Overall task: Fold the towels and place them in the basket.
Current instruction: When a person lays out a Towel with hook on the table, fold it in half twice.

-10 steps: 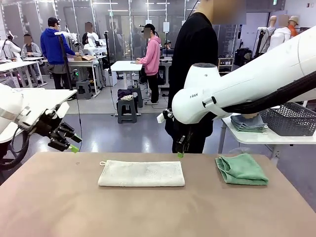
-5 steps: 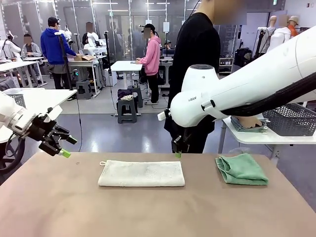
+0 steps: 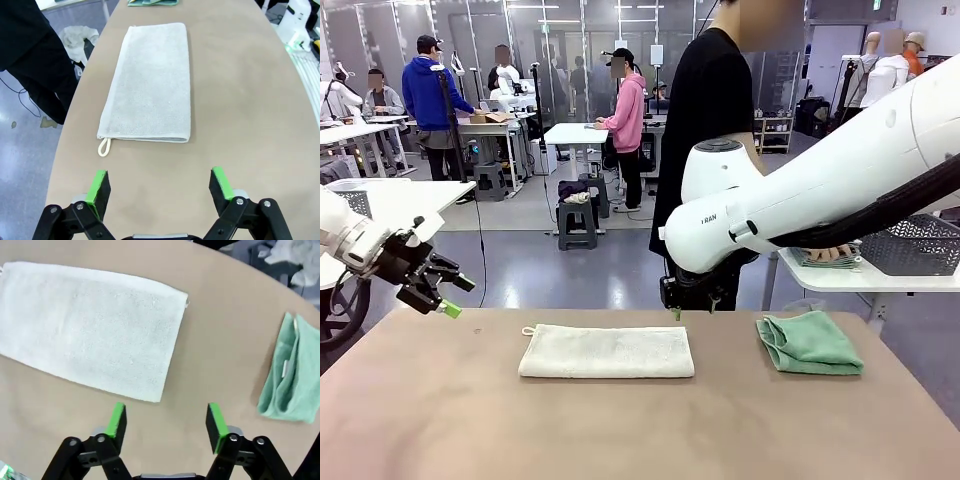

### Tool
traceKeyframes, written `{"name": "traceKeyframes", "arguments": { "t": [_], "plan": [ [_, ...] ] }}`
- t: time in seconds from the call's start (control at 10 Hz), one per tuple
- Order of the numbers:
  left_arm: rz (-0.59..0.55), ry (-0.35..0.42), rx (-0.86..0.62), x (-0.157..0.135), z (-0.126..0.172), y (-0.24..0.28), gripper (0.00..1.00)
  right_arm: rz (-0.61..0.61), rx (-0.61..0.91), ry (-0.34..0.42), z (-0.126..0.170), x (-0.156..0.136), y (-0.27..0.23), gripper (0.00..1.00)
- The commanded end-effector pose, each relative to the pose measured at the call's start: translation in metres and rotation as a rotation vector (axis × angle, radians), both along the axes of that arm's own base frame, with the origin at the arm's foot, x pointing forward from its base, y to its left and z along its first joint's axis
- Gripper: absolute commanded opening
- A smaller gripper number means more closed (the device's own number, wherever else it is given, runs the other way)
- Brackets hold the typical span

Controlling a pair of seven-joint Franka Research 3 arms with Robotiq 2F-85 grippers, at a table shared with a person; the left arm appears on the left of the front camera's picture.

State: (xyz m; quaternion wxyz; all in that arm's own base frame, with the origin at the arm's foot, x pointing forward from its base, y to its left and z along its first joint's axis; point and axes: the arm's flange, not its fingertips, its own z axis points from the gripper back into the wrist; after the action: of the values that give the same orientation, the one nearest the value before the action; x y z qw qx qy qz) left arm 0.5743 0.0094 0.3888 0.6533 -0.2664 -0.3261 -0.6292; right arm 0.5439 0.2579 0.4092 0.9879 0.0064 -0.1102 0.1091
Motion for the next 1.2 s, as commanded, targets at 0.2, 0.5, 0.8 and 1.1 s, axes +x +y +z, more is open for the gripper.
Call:
{"name": "traceKeyframes", "arguments": {
  "t": [0.2, 0.5, 0.8, 1.1],
  "plan": [
    [-0.021, -0.003, -0.038, 0.006, -0.002, 0.004, 0.87, -0.088, 0.132, 0.055, -0.015, 0.004, -0.003, 1.00],
    [-0.004, 0.009, -0.006, 0.002, -0.003, 0.000, 0.87, -0.157, 0.218, 0.040, -0.047, 0.010, -0.017, 1.00],
    [-0.004, 0.009, -0.006, 0.002, -0.003, 0.000, 0.87, -0.228, 0.240, 0.021, -0.073, 0.018, -0.019, 1.00],
    [-0.004, 0.009, -0.006, 0.002, -0.003, 0.000, 0.87, -0.253, 0.241, 0.039, -0.095, 0.031, -0.021, 1.00]
  ]
}}
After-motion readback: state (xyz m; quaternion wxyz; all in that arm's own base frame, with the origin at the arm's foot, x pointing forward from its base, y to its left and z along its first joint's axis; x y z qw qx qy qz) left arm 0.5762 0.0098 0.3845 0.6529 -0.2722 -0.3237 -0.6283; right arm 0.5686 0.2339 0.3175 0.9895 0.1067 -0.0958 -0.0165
